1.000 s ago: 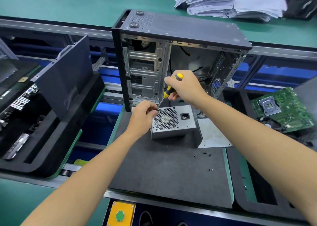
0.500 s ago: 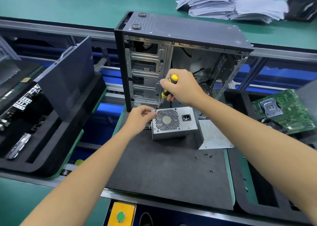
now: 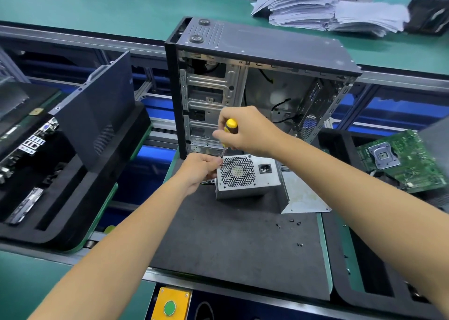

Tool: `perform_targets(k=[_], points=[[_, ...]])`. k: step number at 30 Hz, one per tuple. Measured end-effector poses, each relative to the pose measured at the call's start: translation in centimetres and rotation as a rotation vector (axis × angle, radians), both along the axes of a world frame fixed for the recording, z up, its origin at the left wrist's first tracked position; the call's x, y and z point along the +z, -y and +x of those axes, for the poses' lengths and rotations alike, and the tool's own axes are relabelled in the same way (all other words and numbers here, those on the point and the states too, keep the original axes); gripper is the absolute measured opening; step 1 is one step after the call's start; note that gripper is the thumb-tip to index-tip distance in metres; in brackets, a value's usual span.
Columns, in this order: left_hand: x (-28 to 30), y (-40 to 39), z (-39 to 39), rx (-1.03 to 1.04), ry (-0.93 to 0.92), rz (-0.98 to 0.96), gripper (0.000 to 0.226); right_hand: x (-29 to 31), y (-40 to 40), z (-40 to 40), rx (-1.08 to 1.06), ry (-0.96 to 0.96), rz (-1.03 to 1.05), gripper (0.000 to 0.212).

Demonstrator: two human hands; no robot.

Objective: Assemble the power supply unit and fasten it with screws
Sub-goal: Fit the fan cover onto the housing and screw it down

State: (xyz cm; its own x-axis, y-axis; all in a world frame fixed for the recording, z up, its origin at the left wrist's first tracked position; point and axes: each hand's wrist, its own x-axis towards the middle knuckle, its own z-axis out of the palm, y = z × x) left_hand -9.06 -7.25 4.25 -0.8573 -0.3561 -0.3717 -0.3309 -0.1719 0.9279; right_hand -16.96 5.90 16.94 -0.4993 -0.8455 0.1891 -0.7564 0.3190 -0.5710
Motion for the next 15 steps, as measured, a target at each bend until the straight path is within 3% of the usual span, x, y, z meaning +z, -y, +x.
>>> perform_targets(k=[5,8,11,15], points=[[0.9,-0.1,-0.3,0.0,0.074,0.145,0.015,1.7,1.0,0.5,0.221,-0.377,0.209,0.016],[1.2,-0.4,-0.2,-0.009,0.08,0.179,0.016,2.0,1.1,0.9,0.222,-0.414,0.268,0.019],[1.1,-0.6,-0.4,0.047,0.097,0.188,0.018,2.2,1.1,1.0,0.211,-0.404,0.347,0.009],[1.0,-1.0,-0.7,0.109,0.119,0.177,0.021,2.6,1.5,1.2,0.158,-0.556,0.403,0.017]])
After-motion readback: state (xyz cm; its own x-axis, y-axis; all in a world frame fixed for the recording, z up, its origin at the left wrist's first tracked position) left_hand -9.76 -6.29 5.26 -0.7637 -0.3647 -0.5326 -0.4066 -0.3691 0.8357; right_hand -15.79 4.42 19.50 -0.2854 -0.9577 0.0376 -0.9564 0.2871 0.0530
